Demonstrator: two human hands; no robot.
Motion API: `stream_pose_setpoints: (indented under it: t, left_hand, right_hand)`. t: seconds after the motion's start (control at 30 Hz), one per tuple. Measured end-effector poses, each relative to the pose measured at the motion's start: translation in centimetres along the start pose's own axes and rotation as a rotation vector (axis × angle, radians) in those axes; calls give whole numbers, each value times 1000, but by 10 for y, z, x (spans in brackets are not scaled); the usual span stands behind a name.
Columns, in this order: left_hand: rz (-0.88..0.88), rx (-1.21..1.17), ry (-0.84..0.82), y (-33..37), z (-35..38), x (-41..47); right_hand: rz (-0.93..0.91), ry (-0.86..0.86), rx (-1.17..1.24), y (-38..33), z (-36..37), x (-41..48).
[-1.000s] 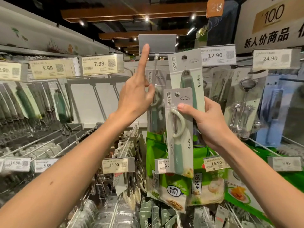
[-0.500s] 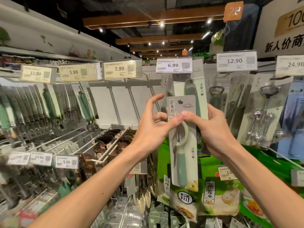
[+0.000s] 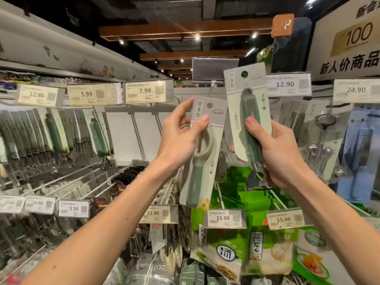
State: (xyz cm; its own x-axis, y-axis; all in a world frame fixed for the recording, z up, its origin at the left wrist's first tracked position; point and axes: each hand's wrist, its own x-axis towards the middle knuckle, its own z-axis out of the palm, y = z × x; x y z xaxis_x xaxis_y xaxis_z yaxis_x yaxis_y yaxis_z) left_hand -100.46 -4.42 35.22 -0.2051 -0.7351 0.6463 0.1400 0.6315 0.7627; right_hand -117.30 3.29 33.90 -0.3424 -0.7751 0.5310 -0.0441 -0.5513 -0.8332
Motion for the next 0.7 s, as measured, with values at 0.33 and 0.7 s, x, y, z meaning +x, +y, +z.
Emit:
stream_pose_setpoints:
  t: [0.33,0.7]
  left_hand:
    - [42,154,98,-2,21,28]
    - [-133,401,62,-24,31,46]
  right_hand:
    - [68,-31,-45,-11,-1,7]
    - [80,-39,-22,-8,1,6]
